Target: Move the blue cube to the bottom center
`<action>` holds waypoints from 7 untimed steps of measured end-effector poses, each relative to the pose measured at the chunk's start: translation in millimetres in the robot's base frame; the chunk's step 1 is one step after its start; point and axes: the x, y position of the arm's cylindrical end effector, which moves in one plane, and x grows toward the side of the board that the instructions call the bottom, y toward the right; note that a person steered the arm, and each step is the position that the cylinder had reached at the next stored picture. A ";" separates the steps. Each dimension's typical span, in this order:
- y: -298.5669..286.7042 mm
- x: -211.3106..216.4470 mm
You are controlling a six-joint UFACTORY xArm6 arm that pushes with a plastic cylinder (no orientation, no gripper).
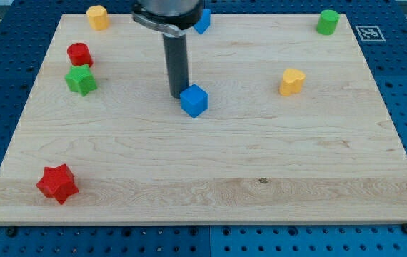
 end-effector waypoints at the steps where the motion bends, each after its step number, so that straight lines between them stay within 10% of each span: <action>1: 18.7 0.5; 7: 64.2 85.0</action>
